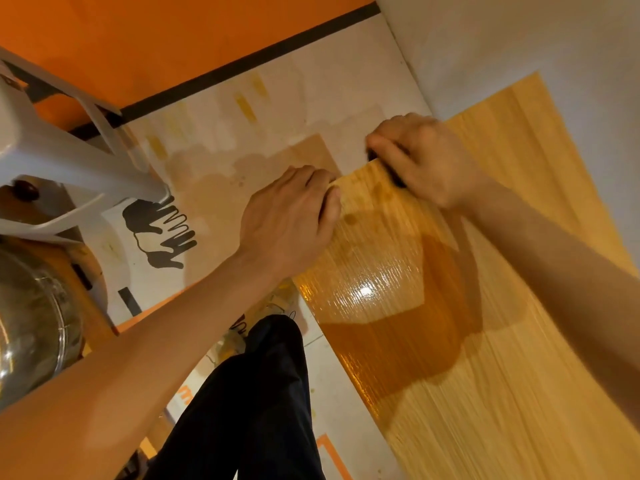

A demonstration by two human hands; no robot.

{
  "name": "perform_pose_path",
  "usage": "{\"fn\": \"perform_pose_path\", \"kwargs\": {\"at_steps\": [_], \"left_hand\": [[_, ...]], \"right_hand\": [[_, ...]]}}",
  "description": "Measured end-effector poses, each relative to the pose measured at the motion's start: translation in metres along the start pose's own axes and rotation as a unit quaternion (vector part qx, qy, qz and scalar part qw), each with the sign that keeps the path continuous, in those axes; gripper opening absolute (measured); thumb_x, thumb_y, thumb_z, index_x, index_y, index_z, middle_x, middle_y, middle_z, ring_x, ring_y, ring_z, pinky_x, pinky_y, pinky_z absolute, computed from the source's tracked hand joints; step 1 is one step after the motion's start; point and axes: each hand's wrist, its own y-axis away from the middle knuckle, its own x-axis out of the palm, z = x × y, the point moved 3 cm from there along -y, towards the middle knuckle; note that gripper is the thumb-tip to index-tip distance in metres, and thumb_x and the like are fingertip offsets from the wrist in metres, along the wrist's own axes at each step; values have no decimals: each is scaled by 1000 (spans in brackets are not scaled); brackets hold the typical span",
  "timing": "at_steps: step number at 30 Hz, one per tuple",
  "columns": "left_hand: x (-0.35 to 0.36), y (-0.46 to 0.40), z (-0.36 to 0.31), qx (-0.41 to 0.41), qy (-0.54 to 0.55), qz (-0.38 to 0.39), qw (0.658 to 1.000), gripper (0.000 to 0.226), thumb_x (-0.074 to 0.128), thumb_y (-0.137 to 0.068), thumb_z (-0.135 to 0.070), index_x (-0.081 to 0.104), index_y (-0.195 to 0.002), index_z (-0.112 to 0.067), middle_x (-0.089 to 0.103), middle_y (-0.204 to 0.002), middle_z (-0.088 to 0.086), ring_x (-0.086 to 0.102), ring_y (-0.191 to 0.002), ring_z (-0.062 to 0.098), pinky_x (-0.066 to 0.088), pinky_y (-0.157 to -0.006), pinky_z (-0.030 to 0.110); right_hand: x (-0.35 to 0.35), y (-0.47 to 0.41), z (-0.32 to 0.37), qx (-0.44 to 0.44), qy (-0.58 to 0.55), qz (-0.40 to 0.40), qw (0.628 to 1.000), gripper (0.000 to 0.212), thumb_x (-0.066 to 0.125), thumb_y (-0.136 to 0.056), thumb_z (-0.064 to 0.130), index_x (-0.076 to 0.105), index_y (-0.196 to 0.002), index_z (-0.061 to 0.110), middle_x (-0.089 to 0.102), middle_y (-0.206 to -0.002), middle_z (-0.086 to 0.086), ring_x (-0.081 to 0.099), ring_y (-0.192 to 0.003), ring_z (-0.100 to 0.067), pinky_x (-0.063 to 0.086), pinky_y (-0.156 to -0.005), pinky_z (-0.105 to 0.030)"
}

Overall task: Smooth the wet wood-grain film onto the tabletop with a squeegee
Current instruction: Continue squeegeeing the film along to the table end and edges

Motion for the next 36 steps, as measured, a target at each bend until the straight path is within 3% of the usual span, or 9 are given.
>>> {"fn": "perform_pose_path", "kwargs": {"at_steps": [6,10,14,19,22,26,29,33,36], "left_hand": [[0,-1,-1,6,-9,-18,1000,50,24,-103,-36,66,-117,-14,70,-109,2,64,-100,21,39,-67,28],[0,-1,0,1,10,-14,1000,50,23,-101,-37,65,-115,-15,69,-109,0,62,-102,19,43,-70,32],[2,-2,2,-2,14,-15,1000,39,31,-105,-33,65,-113,-15,68,-110,0,61,-102,19,42,-71,32],[4,-3,2,7,2,-32,999,37,32,-106,-32,65,-111,-15,68,-110,0,62,-105,20,31,-68,27],[4,-4,4,7,-5,-35,999,38,32,-106,-34,64,-110,-14,67,-110,2,61,-105,23,30,-68,29],[2,-2,4,13,0,-46,999,36,34,-106,-34,64,-107,-13,68,-107,4,62,-104,26,35,-68,34],[3,-2,5,15,2,-52,999,37,33,-106,-34,65,-106,-14,68,-107,3,61,-103,24,31,-68,31],[5,-3,6,14,17,-55,998,39,32,-107,-34,66,-108,-15,67,-107,1,61,-104,22,30,-70,29],[5,-4,6,6,8,-61,998,40,31,-107,-35,66,-109,-17,68,-110,-2,62,-106,20,31,-69,28]], "right_hand": [[-38,-1,-74,262,46,-72,961,49,29,-105,34,63,-94,2,64,-106,-20,53,-105,-36,33,-97,-35],[8,8,10,152,-36,-119,981,40,36,-104,26,68,-93,4,69,-101,-11,57,-103,-26,25,-111,-30],[21,31,25,38,-53,-70,995,37,38,-104,27,56,-132,10,56,-138,-2,35,-141,-20,14,-122,-35],[-10,48,-50,262,-67,-191,944,42,34,-105,28,45,-143,12,38,-153,-4,24,-147,-21,17,-122,-41],[6,41,-13,311,-109,-223,917,44,32,-106,28,40,-146,13,32,-156,-4,18,-148,-19,4,-123,-33],[47,49,71,135,-93,-164,973,44,36,-105,26,41,-145,11,34,-155,-6,19,-148,-23,6,-123,-36],[40,56,53,75,-74,-121,987,44,37,-104,26,40,-146,12,35,-155,-4,20,-148,-19,9,-124,-41],[9,62,-23,223,-72,-176,956,42,33,-105,24,40,-145,12,35,-155,-5,21,-148,-23,8,-123,-40],[9,62,-24,337,-82,-224,911,44,31,-106,24,34,-148,12,27,-158,-7,16,-149,-24,6,-123,-39]]}}
